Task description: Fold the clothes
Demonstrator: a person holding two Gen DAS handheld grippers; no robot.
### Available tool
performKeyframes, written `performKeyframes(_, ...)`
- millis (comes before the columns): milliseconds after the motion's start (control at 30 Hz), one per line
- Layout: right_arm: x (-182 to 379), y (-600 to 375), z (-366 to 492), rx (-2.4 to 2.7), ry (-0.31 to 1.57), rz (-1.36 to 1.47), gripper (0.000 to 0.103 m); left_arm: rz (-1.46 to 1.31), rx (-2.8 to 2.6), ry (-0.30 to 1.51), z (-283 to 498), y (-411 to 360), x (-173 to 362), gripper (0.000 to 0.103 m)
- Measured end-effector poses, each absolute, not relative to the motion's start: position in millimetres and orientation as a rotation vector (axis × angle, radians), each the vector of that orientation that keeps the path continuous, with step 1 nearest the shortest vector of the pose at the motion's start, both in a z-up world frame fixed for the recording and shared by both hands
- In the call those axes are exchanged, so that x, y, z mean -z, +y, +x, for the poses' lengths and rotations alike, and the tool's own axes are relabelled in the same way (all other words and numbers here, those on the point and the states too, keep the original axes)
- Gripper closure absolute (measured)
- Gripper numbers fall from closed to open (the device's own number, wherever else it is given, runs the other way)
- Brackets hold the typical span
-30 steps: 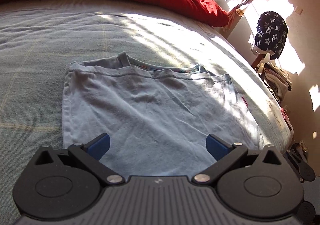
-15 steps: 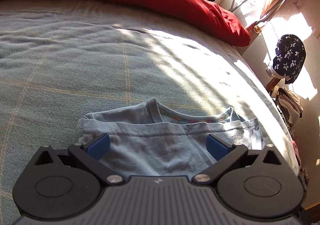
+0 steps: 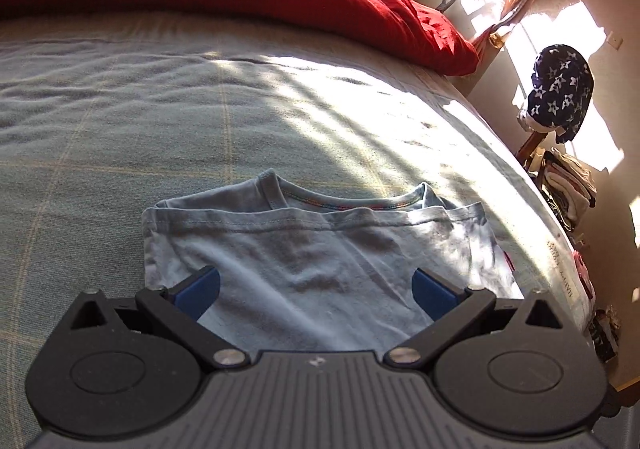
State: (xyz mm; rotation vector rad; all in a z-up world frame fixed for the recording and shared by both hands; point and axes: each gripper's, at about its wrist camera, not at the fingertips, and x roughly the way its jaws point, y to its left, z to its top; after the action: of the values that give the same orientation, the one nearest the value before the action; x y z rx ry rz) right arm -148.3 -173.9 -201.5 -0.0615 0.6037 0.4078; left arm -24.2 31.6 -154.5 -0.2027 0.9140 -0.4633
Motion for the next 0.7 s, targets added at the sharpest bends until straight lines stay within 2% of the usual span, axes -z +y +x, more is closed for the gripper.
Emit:
performKeyframes(200, 191.1, -168.7, -164.3, -0.445, 0.563, -0.063, 0.000, -0.135, 0.462, 0.923, -90.0, 29.8, 160.6, 0.001)
performKeyframes(300, 189.4, -161.4, -166.2, -0.494, 0.559, -0.043, 0.000, -0.191, 0.466, 0.941, -111.5, 35.3, 172.5, 0.001)
performKeyframes(533, 217.2, -138.9, -153.3, -0.562, 0.682, -0.007, 0.000, -0.295, 0.397, 0.927, -131.7, 47.0, 189.5, 0.001)
performKeyframes(700, 224.0, -136.0, -158.8, -0.536, 0.679, -0.043, 0.000, -0.312, 0.401, 0.895, -141.1, 42.6, 184.1, 0.001)
